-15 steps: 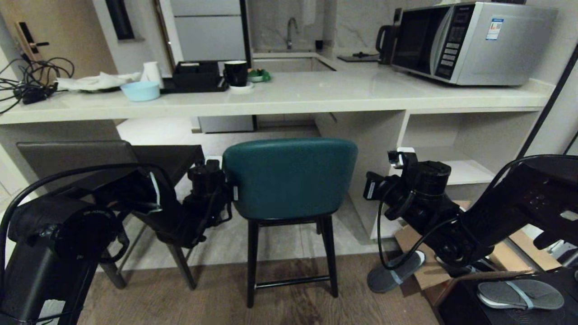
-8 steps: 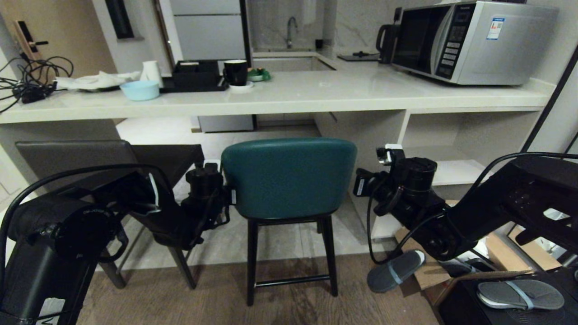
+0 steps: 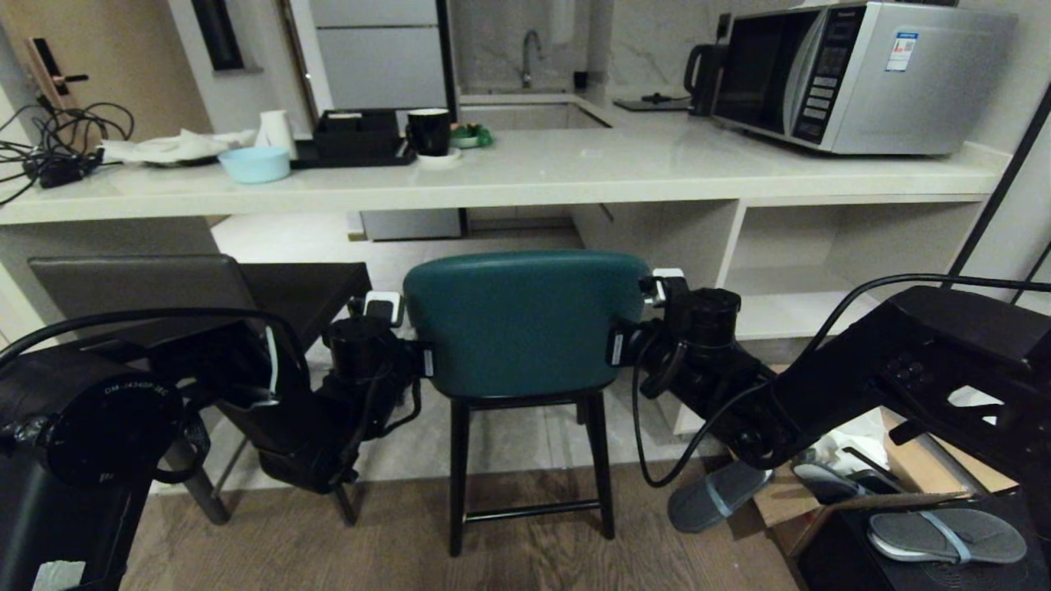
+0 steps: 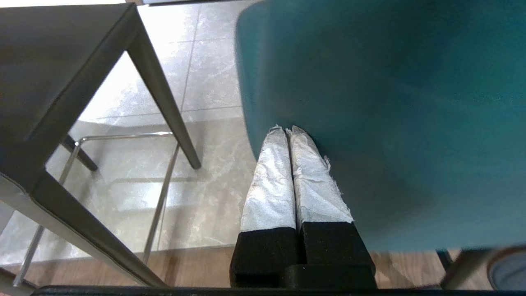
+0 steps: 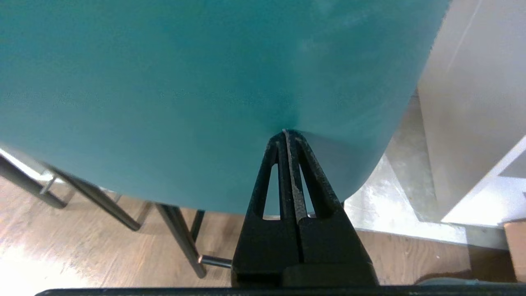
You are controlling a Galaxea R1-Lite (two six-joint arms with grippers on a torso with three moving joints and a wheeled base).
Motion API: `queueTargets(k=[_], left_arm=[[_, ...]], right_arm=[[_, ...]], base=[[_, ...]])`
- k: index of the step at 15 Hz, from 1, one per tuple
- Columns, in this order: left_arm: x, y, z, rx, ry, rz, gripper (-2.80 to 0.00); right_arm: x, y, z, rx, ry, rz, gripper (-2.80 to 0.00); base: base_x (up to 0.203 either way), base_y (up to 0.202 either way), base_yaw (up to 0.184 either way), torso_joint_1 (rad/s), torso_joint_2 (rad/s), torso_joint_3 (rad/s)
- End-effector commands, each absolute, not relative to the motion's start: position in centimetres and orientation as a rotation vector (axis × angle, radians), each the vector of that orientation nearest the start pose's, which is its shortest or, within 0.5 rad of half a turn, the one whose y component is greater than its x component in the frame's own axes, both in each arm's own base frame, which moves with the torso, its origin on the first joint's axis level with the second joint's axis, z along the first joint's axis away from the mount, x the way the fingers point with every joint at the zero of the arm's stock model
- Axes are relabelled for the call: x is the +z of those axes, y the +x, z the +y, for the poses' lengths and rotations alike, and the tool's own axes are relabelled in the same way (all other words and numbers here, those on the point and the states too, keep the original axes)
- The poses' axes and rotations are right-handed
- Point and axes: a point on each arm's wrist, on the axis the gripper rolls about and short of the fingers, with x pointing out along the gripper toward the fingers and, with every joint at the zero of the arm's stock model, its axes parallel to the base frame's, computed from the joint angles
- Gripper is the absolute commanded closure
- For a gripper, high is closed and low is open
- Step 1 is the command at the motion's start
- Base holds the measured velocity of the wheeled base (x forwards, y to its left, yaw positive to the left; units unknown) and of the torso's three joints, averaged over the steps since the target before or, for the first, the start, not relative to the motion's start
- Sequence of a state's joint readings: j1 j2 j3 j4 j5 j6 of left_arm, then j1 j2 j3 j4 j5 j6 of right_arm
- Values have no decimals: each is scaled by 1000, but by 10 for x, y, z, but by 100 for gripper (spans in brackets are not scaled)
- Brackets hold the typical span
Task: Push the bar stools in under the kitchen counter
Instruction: Push the blue chair back under the dining table
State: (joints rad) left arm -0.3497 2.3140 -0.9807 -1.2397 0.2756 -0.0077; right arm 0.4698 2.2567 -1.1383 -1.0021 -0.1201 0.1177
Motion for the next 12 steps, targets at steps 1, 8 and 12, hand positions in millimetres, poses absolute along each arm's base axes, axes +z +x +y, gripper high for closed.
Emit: queueTargets(k=[1,8,12], left_arm=[[63,389,-148,-99,19,82,0],[64,398,-155,-104,32,111,0],[67,401,-157,-104,29,103,0]], right_arm=[[96,397,205,353,84,124,0],[93,402,215,360,79,127,0],[92,402,216,352,80,126,0]], base=[[0,0,0,0,0,0],[69,0,0,1,1,4],[190,0,3,2,1,-1]])
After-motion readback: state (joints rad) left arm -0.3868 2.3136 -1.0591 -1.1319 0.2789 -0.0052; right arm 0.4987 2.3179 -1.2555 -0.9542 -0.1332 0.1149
